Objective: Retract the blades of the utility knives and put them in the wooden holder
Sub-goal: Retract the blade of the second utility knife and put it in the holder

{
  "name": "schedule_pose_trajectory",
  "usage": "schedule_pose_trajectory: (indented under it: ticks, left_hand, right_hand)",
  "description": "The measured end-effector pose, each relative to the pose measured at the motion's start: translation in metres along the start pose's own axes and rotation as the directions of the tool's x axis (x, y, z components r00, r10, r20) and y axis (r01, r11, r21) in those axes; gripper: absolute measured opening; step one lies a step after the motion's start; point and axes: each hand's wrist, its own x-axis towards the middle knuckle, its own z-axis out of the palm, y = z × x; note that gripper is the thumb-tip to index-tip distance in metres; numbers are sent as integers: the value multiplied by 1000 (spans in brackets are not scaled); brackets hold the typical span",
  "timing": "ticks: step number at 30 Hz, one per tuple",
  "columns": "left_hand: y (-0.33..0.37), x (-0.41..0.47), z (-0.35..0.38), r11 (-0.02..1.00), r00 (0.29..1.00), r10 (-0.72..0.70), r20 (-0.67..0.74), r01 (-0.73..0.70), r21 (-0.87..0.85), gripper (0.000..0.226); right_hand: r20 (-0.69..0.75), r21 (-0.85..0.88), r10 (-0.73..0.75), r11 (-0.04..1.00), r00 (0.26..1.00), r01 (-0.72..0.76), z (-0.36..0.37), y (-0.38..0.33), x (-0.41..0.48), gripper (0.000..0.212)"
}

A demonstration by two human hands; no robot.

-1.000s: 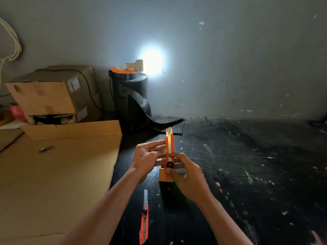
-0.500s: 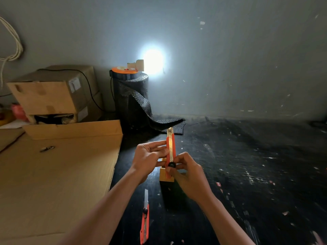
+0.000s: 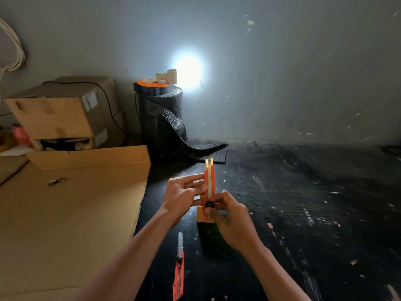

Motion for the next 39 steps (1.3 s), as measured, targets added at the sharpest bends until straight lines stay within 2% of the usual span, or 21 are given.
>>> schedule_pose_trajectory:
  ticks: [5, 10, 12, 16, 18, 21, 22, 24, 28, 30, 33, 36, 39]
  left_hand:
    - [-10, 5, -5, 1000, 1000, -21, -6, 21, 8, 31]
    - [-28, 11, -12, 997, 996, -70, 49, 71, -23, 33]
    - [-38, 14, -14, 995, 994, -90, 68, 93, -35, 32]
    - [-60, 28, -16, 995, 993, -101, 68, 102, -10, 28]
    - [-73, 39, -18, 993, 994, -110, -7, 110, 44, 20]
    - [-99, 63, -24, 947, 989, -54, -135, 93, 307, 18]
    - [-108, 71, -25, 917, 990, -48, -130, 96, 388, 20]
    - [-123, 87, -25, 853, 991, -65, -118, 116, 509, 41]
    - [-150, 116, -21, 753, 987, -129, -100, 163, 638, 74]
    - [-164, 127, -19, 720, 979, -189, -71, 187, 668, 85]
    - [-179, 138, -17, 691, 968, -241, -63, 217, 689, 85]
    - [-189, 146, -16, 706, 953, -286, -96, 277, 652, 99]
    - [-195, 152, -17, 728, 949, -298, -105, 297, 618, 99]
  right_hand:
    - [5, 37, 20, 999, 1000, -20, 8, 7, 3, 28]
    - [-28, 204, 118, 973, 993, -110, 12, 17, 17, 38]
    - [-48, 199, 126, 973, 991, -115, 13, 22, 27, 39]
    - [-39, 205, 129, 972, 991, -118, 16, 30, 49, 22]
    - [-37, 187, 168, 970, 985, -158, 19, 40, 63, 18]
    - [-89, 90, 217, 974, 972, -209, 24, 61, 88, 14]
    - [-103, 69, 222, 974, 970, -216, 26, 68, 98, 13]
    - [-114, 47, 230, 973, 966, -226, 30, 81, 116, 10]
    - [-154, -28, 269, 961, 951, -277, 46, 105, 144, 12]
    - [-146, -52, 291, 952, 946, -301, 56, 119, 152, 12]
    - [-125, -95, 317, 939, 940, -330, 69, 138, 159, 8]
    - [-118, -149, 347, 920, 931, -362, 80, 151, 162, 7]
    - [-100, -194, 393, 893, 914, -405, 88, 161, 165, 9]
